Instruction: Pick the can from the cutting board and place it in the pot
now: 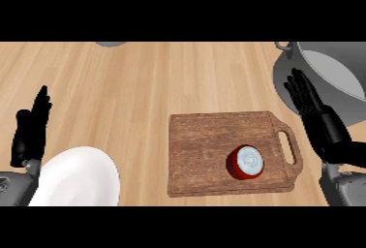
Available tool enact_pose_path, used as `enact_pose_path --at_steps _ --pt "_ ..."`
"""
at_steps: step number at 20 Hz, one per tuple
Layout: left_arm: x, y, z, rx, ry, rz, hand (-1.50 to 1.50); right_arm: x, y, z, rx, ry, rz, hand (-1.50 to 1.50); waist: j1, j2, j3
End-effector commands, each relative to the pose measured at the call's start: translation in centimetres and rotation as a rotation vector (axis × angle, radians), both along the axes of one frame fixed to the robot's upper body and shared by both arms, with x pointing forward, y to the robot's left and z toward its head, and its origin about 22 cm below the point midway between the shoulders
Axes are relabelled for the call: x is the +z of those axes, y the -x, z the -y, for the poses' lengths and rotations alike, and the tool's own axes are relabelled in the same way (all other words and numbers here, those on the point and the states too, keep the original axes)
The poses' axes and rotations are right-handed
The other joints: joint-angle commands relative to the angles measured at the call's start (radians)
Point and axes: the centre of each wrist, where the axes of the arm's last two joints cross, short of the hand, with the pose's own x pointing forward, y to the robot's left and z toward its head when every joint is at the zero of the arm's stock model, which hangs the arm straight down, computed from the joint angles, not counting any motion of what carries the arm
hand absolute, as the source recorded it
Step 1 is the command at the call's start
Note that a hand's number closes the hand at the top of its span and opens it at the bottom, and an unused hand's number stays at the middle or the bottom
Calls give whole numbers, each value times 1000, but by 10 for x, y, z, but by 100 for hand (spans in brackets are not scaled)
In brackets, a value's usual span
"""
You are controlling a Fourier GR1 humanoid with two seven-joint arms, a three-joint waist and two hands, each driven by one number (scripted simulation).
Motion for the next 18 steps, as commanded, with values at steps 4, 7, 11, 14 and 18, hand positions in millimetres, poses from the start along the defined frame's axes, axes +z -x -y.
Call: enact_pose_path --at_steps 4,7,11,14,18 --pt "-23 11 49 -298 166 -118 0 -27 32 -35 -53 92 -239 150 3 -38 -2" --pt "-37 19 68 -342 216 -169 0 -13 20 32 -246 633 -132 150 -46 -39 -38" --pt "-54 37 79 -418 316 -226 0 -18 41 -32 -543 207 226 -150 -49 -51 0" --pt "-50 38 72 -452 317 -205 0 -15 73 -73 -560 120 348 -150 -17 -47 -1" --pt "-48 41 90 -485 314 -224 0 15 115 -97 -539 166 258 -150 3 -41 -3"
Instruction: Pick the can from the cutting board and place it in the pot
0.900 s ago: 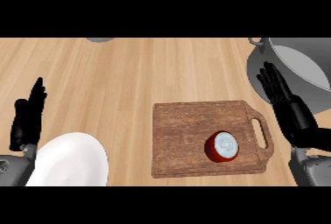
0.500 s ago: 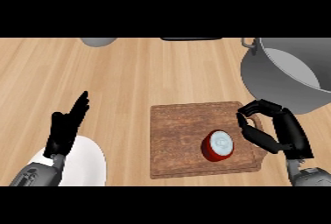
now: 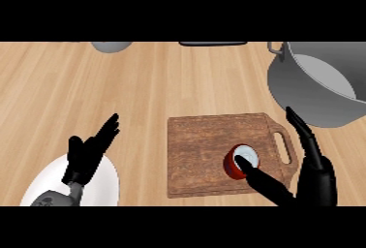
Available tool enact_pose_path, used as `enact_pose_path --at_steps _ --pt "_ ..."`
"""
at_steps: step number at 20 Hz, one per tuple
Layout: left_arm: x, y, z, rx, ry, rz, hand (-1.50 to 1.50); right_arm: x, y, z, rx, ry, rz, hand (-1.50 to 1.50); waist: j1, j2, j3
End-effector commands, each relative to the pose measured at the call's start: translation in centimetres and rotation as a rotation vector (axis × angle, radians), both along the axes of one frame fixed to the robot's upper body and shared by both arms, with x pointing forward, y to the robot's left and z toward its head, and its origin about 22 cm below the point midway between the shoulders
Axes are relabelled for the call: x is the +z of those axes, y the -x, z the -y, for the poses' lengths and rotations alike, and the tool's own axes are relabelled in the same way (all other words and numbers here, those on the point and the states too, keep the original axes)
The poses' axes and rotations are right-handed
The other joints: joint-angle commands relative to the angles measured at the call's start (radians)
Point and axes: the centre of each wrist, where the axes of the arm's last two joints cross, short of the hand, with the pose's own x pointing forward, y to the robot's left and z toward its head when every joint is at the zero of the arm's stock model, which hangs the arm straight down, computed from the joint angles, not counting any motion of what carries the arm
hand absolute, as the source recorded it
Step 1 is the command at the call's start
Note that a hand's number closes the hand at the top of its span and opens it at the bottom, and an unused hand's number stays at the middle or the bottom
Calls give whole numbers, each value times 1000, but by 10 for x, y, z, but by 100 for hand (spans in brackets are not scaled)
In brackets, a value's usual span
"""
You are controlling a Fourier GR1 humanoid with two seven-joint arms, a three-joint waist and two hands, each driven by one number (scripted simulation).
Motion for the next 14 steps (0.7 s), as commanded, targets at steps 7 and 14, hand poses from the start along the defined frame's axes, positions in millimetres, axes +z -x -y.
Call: enact_pose_path --at_steps 7,14 --pt "2 -6 14 -56 14 4 0 53 46 -23 -24 21 -395 -150 28 8 -1" --pt "-9 -1 3 -67 26 -3 0 70 4 -41 -17 -72 -616 -150 42 13 2"
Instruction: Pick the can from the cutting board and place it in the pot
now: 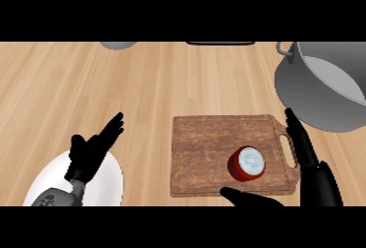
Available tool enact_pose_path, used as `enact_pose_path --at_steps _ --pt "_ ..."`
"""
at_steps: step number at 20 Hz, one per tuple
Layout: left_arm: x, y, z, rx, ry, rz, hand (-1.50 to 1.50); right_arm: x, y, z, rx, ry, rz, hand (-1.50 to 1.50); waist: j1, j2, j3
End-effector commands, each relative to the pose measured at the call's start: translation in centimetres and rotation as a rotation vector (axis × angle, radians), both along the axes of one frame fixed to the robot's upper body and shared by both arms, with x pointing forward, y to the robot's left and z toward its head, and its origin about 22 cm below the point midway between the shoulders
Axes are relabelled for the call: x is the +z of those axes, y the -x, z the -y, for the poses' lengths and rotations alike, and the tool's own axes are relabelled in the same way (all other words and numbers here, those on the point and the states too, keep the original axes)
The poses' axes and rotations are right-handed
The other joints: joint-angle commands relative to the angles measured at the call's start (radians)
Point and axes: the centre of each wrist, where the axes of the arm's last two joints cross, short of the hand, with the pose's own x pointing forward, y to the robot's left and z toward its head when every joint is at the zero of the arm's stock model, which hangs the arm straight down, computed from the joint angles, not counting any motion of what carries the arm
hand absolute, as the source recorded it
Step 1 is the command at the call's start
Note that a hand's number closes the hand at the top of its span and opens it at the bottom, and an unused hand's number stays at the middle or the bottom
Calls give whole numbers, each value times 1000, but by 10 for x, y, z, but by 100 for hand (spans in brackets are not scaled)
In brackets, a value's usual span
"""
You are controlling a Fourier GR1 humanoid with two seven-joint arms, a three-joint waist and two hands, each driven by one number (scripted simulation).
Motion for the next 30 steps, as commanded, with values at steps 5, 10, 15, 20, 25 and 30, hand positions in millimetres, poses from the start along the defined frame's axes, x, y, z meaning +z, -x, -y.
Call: enact_pose_path --at_steps 5,10,15,20,25,30 --pt "-1 -9 10 12 2 -4 0 -18 -22 -2 154 54 -376 -150 3 3 2" --pt "4 -16 -4 -6 -3 -3 0 -53 -15 22 152 81 -393 -150 -6 0 3" --pt "-9 -4 4 14 -14 -6 0 -67 -21 37 111 118 -337 -150 -5 0 2" --pt "-9 -2 -9 29 11 -12 0 -80 -17 59 95 67 -309 -150 -4 0 2" --pt "-10 -9 1 1 17 -10 0 -86 2 55 185 -79 -274 -150 -10 0 2" --pt "-8 -7 -4 10 12 -5 0 -97 -26 62 199 -212 -183 -150 -4 1 3"
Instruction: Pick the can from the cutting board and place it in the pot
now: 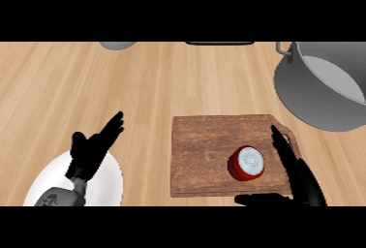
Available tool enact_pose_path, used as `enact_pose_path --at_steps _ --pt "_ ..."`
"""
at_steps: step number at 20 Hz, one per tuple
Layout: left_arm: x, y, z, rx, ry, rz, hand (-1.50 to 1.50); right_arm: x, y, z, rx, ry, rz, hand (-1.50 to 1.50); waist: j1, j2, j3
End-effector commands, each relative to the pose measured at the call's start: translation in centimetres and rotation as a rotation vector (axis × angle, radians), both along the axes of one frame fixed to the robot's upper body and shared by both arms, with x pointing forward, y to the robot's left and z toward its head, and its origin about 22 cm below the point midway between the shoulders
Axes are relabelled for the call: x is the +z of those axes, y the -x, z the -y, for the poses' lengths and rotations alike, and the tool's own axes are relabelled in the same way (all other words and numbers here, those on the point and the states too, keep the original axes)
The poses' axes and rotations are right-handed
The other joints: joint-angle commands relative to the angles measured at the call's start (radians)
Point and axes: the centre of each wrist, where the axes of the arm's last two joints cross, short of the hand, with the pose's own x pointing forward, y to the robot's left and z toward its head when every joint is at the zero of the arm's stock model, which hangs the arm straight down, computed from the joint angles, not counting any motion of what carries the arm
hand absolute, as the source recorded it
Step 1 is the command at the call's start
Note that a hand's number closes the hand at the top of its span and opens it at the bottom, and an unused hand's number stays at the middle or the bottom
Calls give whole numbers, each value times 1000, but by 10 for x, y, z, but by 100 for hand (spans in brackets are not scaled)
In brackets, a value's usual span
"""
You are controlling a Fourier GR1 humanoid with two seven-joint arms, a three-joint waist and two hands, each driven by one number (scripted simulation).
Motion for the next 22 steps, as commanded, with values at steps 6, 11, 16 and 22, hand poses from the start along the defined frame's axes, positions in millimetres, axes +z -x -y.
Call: enact_pose_path --at_steps 6,11,16,22 --pt "8 2 10 8 -5 6 0 -45 -14 -11 -17 -184 -4 -150 4 0 0" --pt "1 19 -14 -8 -9 9 0 -74 -17 -2 -24 -258 -11 -150 6 0 0" --pt "-8 6 1 -12 2 -3 0 -86 -15 -5 97 -59 28 150 7 0 -1" --pt "-4 4 2 -3 -4 15 0 -113 -25 -23 52 -222 64 150 6 1 0"
